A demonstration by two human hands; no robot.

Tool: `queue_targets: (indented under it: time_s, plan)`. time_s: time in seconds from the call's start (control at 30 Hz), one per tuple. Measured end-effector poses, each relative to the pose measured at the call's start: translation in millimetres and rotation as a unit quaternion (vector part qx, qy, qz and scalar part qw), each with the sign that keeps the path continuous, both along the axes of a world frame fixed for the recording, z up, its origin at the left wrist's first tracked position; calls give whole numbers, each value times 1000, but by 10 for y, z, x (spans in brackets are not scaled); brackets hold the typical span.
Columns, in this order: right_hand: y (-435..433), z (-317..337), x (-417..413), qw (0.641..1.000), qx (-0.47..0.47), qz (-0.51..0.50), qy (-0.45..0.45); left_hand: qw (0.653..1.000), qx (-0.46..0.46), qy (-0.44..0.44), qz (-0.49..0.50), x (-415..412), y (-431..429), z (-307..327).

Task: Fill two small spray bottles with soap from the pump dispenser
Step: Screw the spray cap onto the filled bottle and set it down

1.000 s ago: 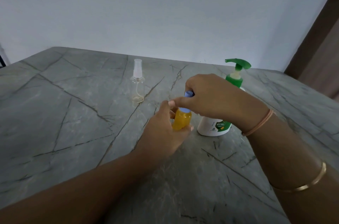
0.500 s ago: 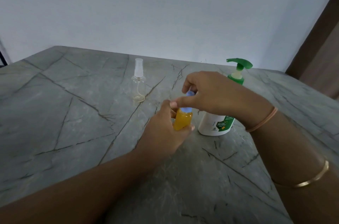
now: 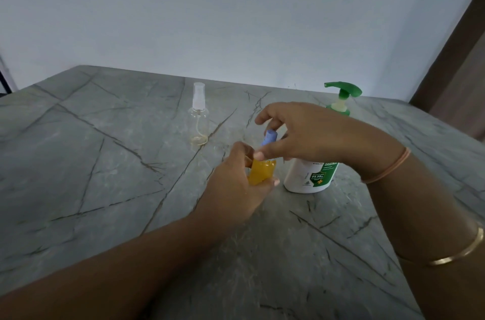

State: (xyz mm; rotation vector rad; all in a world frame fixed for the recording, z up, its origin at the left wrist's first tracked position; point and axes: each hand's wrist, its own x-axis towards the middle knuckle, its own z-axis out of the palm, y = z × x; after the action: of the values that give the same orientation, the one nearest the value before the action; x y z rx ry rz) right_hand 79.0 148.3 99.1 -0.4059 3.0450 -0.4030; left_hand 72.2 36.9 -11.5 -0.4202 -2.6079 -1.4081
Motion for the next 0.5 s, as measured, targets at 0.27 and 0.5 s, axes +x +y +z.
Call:
queue_targets:
  time_s: [0.27,0.5]
  plan:
    - [-65,-96,-41,997,40,-25,61,1000,0,-2,3,-7,-1,10]
    - [-19,-198,18,999,9,-7,50,1000,-14,3,1,-33,9,5]
